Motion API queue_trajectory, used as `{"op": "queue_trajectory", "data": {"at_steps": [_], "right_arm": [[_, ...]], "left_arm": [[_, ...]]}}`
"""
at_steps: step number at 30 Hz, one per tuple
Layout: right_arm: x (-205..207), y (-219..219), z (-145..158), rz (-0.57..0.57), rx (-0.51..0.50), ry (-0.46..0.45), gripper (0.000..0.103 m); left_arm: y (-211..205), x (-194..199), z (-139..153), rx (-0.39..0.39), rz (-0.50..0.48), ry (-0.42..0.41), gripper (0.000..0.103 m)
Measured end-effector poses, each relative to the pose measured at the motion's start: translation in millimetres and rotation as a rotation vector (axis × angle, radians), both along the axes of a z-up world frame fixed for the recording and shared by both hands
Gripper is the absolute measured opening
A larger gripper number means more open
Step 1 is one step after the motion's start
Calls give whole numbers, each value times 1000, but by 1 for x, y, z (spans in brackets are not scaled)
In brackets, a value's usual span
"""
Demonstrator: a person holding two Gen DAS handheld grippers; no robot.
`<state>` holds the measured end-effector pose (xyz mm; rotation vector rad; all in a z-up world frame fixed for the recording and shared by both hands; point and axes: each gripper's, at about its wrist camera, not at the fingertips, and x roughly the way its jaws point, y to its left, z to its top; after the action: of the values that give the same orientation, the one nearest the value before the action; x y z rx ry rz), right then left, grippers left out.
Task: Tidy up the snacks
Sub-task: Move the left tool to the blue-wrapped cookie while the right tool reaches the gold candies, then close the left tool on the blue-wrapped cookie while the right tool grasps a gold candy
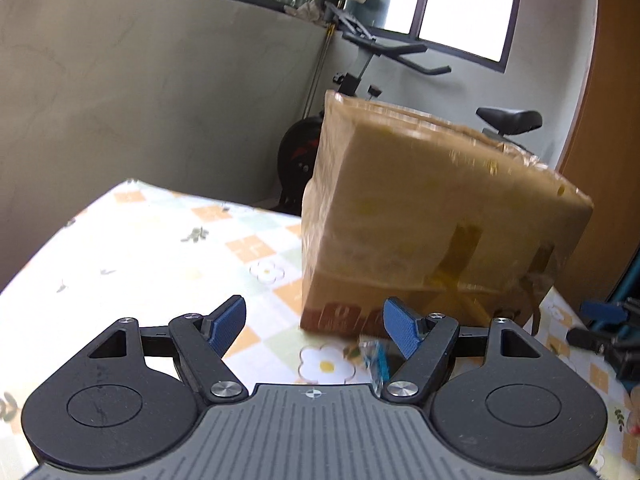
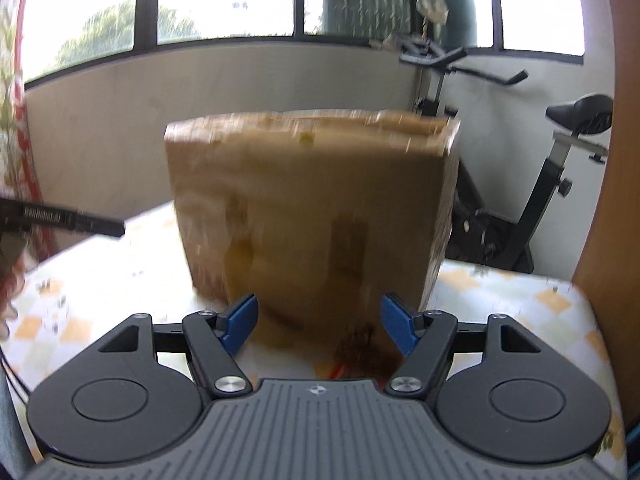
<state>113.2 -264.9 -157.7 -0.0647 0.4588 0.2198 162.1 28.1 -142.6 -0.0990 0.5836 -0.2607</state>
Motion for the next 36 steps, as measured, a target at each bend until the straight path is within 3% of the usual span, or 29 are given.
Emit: {"op": "queue_trajectory", "data": {"at_steps": [9, 14, 18, 25, 28, 32, 36], "right_arm": [[-13, 12, -54, 75, -8, 173, 71], [-16, 30, -71, 124, -46, 220, 71], [-14, 38, -75, 136, -70, 231, 74], [-5, 26, -78, 37, -76, 234, 77], [0, 29, -84, 54, -112, 269, 76], [4, 38, -86, 81, -131, 248, 75], [13, 40, -87, 92, -106, 254, 72]], "left_arm": [[-10, -14, -28, -2, -8, 50, 78], [-12, -23, -40, 5, -20, 79, 77], [-11, -28, -45, 8, -21, 84, 77], [-9, -29, -46, 6, -15, 93, 77], [-10, -29, -47, 7, -16, 93, 77], [-11, -31, -48, 7, -20, 94, 77], [-10, -32, -49, 5, -14, 100, 77]]}}
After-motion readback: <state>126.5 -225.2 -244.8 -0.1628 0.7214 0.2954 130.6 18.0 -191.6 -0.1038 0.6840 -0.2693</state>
